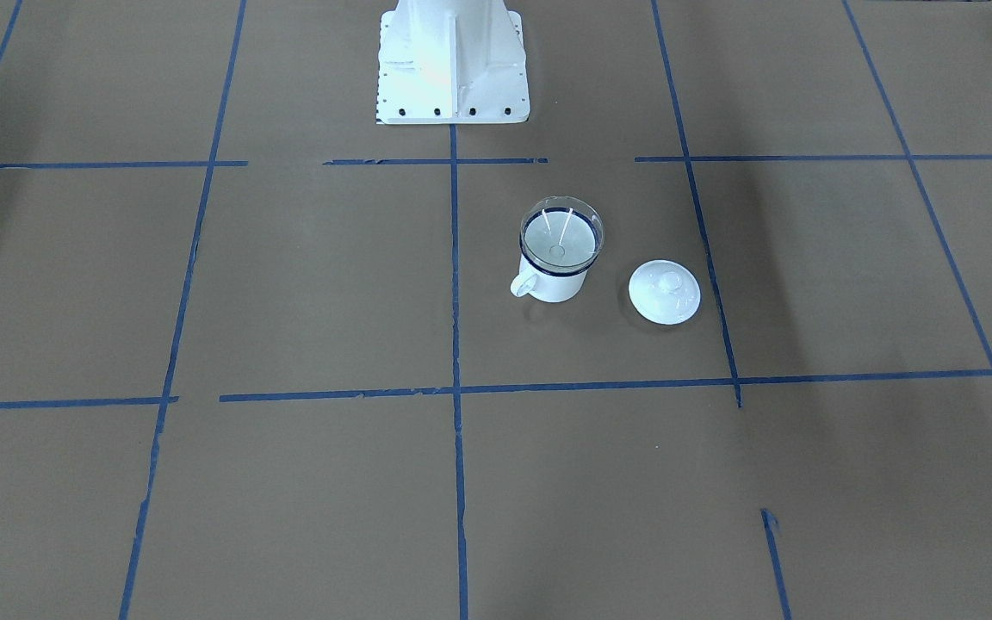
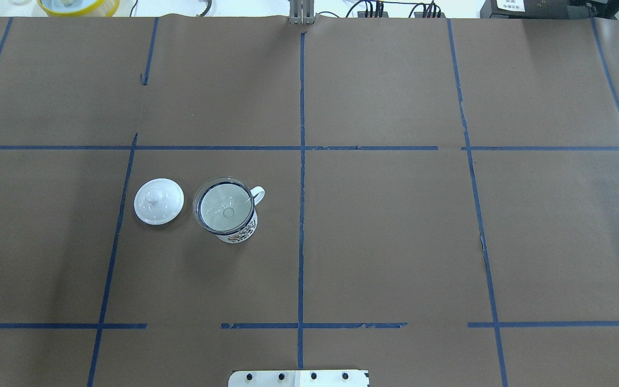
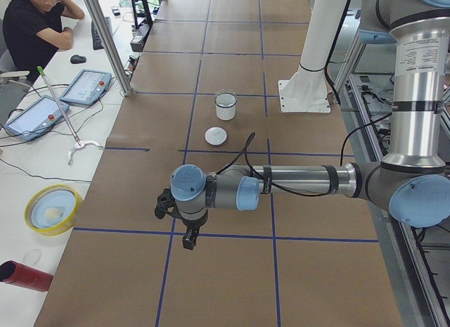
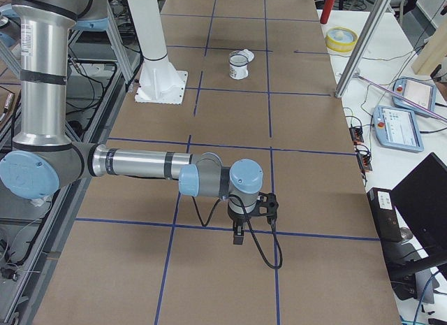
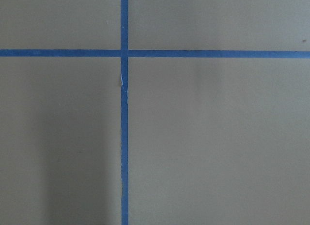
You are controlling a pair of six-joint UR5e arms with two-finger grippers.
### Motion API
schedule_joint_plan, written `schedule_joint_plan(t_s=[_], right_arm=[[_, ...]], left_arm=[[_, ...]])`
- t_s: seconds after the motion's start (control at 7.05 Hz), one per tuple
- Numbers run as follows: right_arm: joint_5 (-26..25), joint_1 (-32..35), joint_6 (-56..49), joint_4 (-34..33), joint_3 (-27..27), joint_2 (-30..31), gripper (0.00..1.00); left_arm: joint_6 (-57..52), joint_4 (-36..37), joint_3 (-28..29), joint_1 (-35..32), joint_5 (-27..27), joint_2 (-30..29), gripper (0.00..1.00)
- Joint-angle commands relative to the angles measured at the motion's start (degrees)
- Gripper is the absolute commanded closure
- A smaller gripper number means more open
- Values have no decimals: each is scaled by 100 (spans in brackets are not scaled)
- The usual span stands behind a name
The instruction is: Place funnel on cup
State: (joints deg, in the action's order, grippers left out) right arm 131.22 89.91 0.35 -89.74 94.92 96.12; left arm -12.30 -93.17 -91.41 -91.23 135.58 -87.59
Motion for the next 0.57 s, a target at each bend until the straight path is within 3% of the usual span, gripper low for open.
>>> schedule_joint_plan(t_s=[0.0, 0.43], right_arm=[[0, 0, 0, 0, 0, 3, 0], [0, 0, 0, 0, 0, 3, 0]], left_arm=[[0, 0, 0, 0, -5, -12, 0], [0, 0, 9, 0, -23, -65, 0]])
